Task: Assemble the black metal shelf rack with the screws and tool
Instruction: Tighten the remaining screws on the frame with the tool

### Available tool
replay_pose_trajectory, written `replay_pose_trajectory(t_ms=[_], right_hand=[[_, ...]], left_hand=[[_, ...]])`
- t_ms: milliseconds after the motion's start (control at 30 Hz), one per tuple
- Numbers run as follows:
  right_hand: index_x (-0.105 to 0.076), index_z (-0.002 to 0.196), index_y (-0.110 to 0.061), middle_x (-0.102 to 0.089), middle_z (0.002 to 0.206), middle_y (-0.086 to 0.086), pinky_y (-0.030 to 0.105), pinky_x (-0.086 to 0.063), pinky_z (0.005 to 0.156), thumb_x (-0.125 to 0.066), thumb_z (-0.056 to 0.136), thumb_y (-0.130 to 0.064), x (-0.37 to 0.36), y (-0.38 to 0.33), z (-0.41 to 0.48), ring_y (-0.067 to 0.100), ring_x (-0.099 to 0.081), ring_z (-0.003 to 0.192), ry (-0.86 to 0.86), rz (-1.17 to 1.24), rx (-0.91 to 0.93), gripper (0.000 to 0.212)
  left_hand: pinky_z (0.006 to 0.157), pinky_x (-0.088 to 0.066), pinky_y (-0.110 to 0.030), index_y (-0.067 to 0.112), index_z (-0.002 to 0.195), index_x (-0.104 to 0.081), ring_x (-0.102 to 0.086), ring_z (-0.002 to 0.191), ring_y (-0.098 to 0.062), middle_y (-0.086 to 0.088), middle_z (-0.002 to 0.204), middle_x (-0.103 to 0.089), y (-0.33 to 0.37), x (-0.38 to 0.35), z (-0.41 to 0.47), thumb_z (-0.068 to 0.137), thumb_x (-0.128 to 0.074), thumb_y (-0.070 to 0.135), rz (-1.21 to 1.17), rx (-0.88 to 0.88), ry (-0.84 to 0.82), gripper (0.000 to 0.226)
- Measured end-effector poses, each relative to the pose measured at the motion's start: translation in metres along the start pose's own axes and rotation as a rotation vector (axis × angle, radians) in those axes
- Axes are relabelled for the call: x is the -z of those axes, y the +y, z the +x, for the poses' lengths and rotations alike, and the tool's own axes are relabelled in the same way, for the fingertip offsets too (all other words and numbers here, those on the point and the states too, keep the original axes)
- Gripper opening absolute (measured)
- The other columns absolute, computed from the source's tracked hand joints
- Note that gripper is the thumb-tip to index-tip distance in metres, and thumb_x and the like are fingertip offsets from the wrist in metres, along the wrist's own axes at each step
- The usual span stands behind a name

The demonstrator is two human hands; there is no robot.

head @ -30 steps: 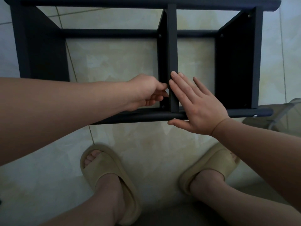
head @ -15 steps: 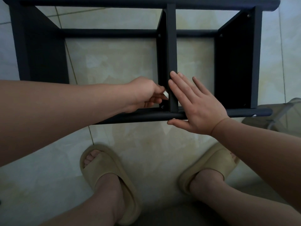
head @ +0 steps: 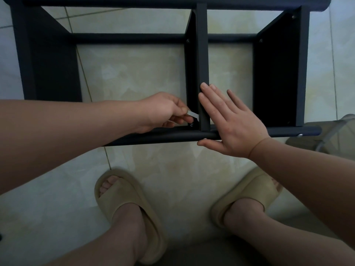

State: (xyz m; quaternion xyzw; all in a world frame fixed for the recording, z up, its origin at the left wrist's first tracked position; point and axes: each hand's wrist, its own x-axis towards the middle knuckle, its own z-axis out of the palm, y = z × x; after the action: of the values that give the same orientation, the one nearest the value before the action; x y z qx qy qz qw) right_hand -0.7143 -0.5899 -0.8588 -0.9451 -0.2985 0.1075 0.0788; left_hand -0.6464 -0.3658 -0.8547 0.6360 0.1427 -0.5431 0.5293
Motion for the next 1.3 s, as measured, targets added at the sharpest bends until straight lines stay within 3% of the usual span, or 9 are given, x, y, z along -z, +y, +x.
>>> replay_pose_trajectory(t_ms=[300,400,533,767,967,1133,1300], right_hand=[[-0.017,0.161,-0.003,-0.009,0.170,0.013,0.058,-0.025,0.121,-0.040,0.096,-0.074,-0.001,0.000,0.000,0.028,-0.011,0.157,-0.003,-0.002,0.000,0.099],[-0.017,0.161,-0.003,-0.009,0.170,0.014,0.058,-0.025,0.121,-0.040,0.096,-0.074,-0.001,0.000,0.000,0.029,-0.011,0.157,-0.004,-0.002,0.001,0.099],[-0.017,0.161,-0.003,-0.008,0.170,0.013,0.058,-0.025,0.121,-0.039,0.096,-0.074,0.000,0.000,0.000,0.028,-0.010,0.157,-0.014,-0.003,-0.003,0.099],[-0.016,0.161,-0.004,-0.008,0.170,0.012,0.058,-0.024,0.122,-0.038,0.096,-0.075,-0.002,0.002,-0.001,0.027,-0.009,0.158,-0.017,-0.003,-0.002,0.099],[-0.009,0.163,-0.009,0.000,0.171,0.007,0.058,-0.021,0.123,-0.039,0.093,-0.076,0.005,-0.001,-0.001,0.024,-0.006,0.158,-0.080,0.033,-0.020,0.102],[0.015,0.161,-0.023,0.028,0.166,-0.007,0.048,0.002,0.128,-0.029,0.083,-0.088,0.031,-0.006,0.002,0.018,0.016,0.156,-0.297,0.093,-0.077,0.111],[0.006,0.163,-0.024,0.015,0.170,-0.006,0.044,0.000,0.128,-0.030,0.094,-0.071,0.076,-0.009,-0.020,0.016,0.009,0.157,-0.247,0.089,-0.208,0.092]], left_hand=[[0.080,-0.046,-0.031,0.014,0.091,-0.064,-0.062,0.089,-0.013,0.001,0.092,-0.076,-0.001,0.005,-0.009,0.100,-0.056,0.010,0.239,-0.073,-0.034,0.013],[0.074,-0.046,-0.027,0.014,0.089,-0.064,-0.061,0.081,-0.008,0.005,0.086,-0.075,-0.003,0.005,-0.010,0.099,-0.056,0.008,0.275,-0.100,-0.045,0.014],[0.054,-0.041,-0.011,0.012,0.088,-0.065,-0.055,0.052,0.007,0.014,0.061,-0.067,-0.008,0.003,-0.010,0.098,-0.059,0.006,0.336,-0.142,-0.050,0.013],[0.049,-0.037,-0.012,0.017,0.082,-0.065,-0.047,0.045,0.003,0.005,0.064,-0.058,-0.010,-0.002,-0.009,0.096,-0.062,0.010,0.453,-0.155,-0.040,0.015],[0.065,-0.041,-0.025,0.025,0.080,-0.063,-0.057,0.073,-0.011,0.005,0.080,-0.064,-0.006,-0.001,-0.018,0.094,-0.062,0.018,0.688,-0.120,0.098,0.015],[0.082,-0.054,-0.032,0.023,0.081,-0.065,-0.067,0.088,-0.016,0.005,0.090,-0.074,0.013,0.018,-0.050,0.094,-0.058,0.014,0.828,-0.043,0.186,0.017],[0.083,-0.055,-0.038,0.023,0.078,-0.069,-0.068,0.094,-0.025,-0.005,0.096,-0.073,0.055,-0.001,-0.087,0.092,-0.060,0.015,0.886,-0.098,0.294,0.018]])
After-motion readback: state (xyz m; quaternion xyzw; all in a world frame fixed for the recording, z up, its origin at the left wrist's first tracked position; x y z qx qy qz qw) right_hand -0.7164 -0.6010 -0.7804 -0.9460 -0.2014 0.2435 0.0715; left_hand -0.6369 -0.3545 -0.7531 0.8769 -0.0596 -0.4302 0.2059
